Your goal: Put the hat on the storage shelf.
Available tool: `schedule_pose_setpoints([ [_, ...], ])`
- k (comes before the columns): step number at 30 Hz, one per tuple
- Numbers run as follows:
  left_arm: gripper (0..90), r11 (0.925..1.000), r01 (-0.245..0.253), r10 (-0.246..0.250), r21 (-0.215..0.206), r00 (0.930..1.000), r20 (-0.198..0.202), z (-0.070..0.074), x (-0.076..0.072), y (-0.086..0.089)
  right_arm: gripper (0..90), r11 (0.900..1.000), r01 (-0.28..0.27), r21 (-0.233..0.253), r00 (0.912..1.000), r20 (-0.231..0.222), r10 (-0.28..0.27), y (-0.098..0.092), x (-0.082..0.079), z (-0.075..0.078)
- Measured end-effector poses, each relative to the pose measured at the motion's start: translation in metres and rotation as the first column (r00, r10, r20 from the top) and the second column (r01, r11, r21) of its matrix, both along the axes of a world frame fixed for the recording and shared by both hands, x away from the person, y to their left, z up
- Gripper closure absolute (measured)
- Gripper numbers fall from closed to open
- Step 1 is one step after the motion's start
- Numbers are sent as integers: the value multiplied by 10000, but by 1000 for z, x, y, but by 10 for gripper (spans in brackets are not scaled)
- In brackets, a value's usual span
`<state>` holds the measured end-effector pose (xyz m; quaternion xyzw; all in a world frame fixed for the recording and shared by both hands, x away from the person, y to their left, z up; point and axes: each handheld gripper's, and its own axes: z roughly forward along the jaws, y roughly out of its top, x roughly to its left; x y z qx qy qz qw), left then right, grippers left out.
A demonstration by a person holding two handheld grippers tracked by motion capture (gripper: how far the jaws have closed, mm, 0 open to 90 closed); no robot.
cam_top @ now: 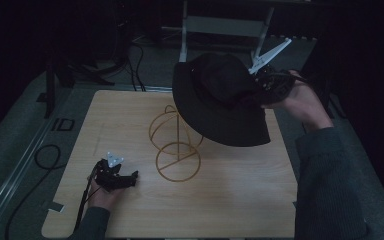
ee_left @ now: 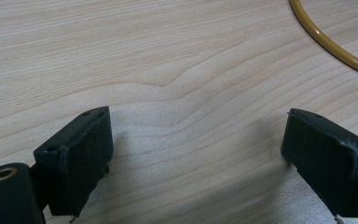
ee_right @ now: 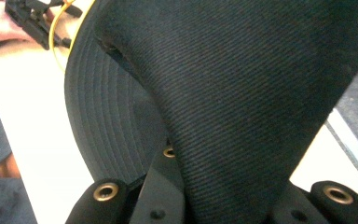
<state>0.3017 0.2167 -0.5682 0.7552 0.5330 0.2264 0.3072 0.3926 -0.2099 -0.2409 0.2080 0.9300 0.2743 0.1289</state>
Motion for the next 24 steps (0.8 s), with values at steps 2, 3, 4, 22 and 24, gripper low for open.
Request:
schedule_pose_setpoints([
  [2, 94, 10000, 0, 0, 1, 10000, 2, 0, 0, 0, 877, 9994, -148, 322, 9999, 12, 147, -2, -3, 6],
  [3, 94, 10000, 0, 0, 6, 10000, 1, 0, 0, 0, 877, 9988, -306, 378, 9995, 54, 305, 0, -6, 9],
  [4, 94, 10000, 0, 0, 6, 10000, 1, 0, 0, 0, 877, 9984, -438, 360, 9990, 76, 436, 3, -7, 9],
  [22, 93, 10000, -10, 10, -16, 10000, 14, 0, 0, 0, 845, 9778, -2050, -443, 9761, -823, 2010, 87, -3, -21],
  [24, 94, 10000, -15, 15, -28, 10000, 11, 0, 0, 0, 836, 9777, -2070, -365, 9749, -913, 2030, 90, -3, -23],
])
